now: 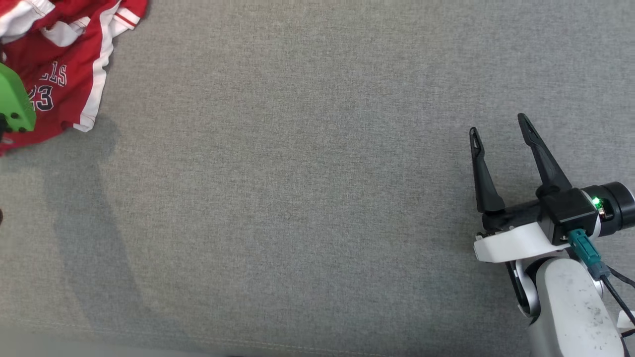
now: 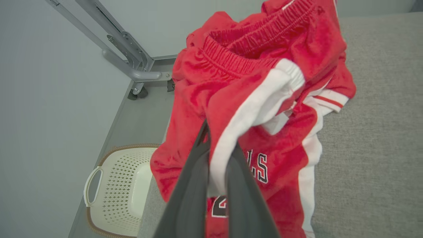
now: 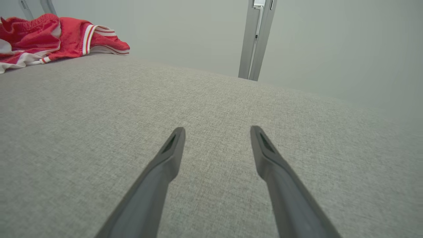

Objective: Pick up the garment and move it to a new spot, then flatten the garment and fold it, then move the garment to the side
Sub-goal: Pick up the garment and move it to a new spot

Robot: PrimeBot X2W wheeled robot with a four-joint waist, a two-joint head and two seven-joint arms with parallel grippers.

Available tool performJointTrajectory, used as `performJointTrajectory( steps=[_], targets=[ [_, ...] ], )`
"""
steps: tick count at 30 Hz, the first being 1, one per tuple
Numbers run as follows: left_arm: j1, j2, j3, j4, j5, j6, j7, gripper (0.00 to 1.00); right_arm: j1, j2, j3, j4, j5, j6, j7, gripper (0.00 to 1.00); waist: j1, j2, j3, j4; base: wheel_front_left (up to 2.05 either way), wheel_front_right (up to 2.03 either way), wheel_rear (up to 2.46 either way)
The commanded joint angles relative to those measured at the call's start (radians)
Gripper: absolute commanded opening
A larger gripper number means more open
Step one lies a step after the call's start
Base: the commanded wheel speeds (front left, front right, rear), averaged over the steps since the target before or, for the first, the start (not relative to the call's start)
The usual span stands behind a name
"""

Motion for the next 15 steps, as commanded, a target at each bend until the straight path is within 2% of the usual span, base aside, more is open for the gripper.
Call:
performJointTrajectory(
  steps=[1,6,15],
  targets=[
    [-0.028,0.011,-0.004,-0.002,0.005,0.000,0.004,0.00,-0.015,-0.003,-0.002,0.003,0.012,-0.001,-0.003,1.00,-0.0001,0.0000,-0.028,-0.014,0.00,0.00,0.00],
    [-0.069,0.037,-0.048,-0.043,0.015,-0.001,0.009,0.00,-0.017,-0.003,-0.017,0.014,0.048,-0.001,-0.003,1.00,-0.0001,0.0000,-0.081,-0.038,0.00,0.00,0.00],
    [-0.127,0.063,-0.242,-0.269,-0.059,-0.001,0.047,0.00,0.024,-0.003,-0.090,0.031,0.100,-0.001,-0.003,1.00,-0.0001,0.0000,-0.199,-0.104,0.00,0.00,0.00]
  ],
)
